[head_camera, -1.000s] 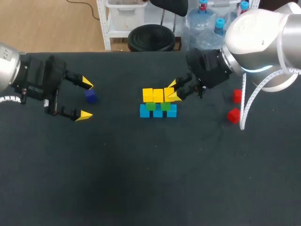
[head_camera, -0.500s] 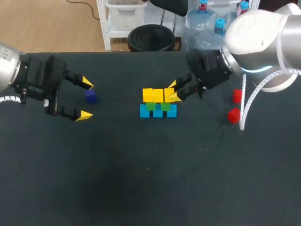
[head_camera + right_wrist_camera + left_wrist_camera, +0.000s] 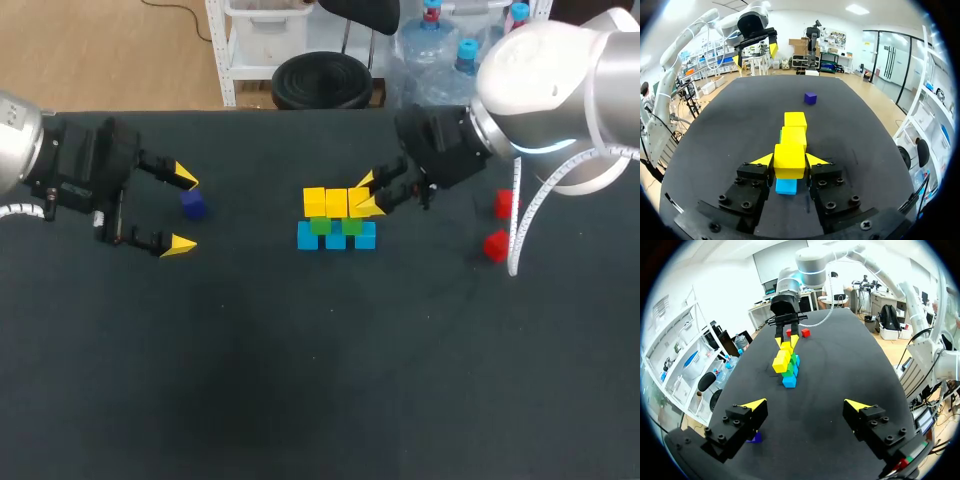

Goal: Place the blue cubes, place green cubes on the blue cubes, place the yellow cubes on the green cubes, then place the red cubes on the yellow cubes, and place purple cube on the red cubes.

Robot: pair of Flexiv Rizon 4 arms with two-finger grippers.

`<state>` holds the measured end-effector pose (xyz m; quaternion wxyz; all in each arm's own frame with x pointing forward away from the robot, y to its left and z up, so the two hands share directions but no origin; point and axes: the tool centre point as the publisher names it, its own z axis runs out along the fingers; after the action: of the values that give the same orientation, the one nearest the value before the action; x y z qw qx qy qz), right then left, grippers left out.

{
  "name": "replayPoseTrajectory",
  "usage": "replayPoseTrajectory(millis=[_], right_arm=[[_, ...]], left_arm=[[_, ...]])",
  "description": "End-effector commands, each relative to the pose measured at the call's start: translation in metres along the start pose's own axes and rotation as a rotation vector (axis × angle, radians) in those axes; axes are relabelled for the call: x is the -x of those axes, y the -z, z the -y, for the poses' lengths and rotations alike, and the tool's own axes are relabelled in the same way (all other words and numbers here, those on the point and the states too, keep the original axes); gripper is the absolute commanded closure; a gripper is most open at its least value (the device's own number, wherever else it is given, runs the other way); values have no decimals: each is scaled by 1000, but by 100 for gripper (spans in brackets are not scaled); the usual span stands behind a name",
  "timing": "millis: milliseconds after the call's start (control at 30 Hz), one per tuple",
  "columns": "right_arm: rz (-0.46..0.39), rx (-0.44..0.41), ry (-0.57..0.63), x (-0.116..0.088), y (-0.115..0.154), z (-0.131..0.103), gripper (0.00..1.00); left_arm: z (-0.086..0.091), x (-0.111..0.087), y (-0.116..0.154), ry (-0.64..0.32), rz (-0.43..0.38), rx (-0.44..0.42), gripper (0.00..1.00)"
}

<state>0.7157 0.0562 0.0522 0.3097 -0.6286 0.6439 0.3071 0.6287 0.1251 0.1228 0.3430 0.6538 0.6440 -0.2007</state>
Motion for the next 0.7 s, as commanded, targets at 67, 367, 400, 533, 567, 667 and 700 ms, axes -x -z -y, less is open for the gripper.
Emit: replayPoseTrajectory(millis=[67, 367, 400, 533, 567, 667, 700], right_arm=[[1, 4, 0, 0, -1, 2, 100], [1, 6, -4, 0, -2, 2, 100], [2, 5, -5, -1, -2, 3, 100], [2, 5, -6, -1, -2, 3, 100], [2, 5, -6, -1, -2, 3, 100], [3, 5, -7, -1, -2, 3, 100], [3, 5, -6, -1, -2, 3, 100]], left_arm=[[1, -2, 0, -3, 6, 3, 0], [1, -2, 0, -3, 6, 3, 0], [1, -2, 0, -3, 6, 3, 0], [1, -2, 0, -3, 6, 3, 0], [1, -2, 0, -3, 6, 3, 0], [1, -2, 0, -3, 6, 3, 0], [1, -2, 0, -3, 6, 3, 0]])
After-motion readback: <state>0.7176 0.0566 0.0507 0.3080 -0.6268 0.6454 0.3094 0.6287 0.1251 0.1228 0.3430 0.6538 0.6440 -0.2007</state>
